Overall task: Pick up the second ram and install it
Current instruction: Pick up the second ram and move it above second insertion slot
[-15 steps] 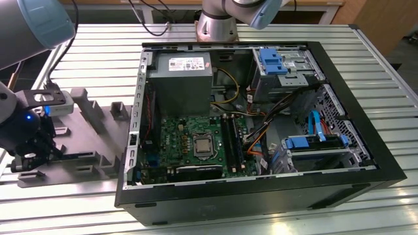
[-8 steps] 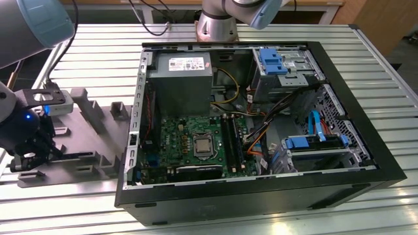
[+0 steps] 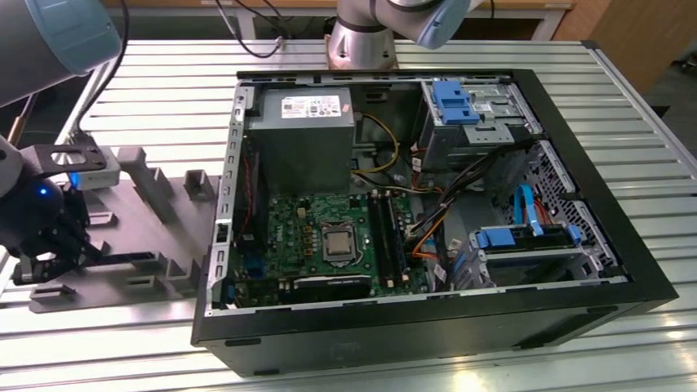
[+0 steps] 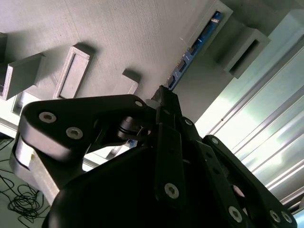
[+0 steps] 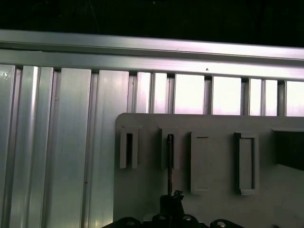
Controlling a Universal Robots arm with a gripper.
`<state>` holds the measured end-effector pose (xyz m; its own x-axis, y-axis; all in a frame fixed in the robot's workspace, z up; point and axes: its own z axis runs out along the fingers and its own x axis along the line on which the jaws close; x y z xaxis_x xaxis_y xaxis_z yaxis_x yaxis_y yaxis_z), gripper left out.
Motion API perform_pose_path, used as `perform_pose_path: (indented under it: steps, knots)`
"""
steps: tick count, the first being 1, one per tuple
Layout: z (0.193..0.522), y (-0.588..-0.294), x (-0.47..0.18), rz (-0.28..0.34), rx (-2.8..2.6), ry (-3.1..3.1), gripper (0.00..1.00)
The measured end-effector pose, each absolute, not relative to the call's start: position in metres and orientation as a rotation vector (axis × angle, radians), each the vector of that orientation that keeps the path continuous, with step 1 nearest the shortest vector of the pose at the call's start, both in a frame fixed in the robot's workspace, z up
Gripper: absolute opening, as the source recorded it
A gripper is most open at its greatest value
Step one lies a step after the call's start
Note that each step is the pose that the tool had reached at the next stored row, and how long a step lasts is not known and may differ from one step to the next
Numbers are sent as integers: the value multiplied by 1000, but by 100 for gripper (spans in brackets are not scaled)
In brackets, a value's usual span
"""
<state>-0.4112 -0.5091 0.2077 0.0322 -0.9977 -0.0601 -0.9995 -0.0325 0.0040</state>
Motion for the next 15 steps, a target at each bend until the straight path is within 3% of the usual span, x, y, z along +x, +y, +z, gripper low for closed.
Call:
perform_pose_path:
  steps: [15]
  knots:
    - [220, -509, -411, 71, -2228, 2157, 12]
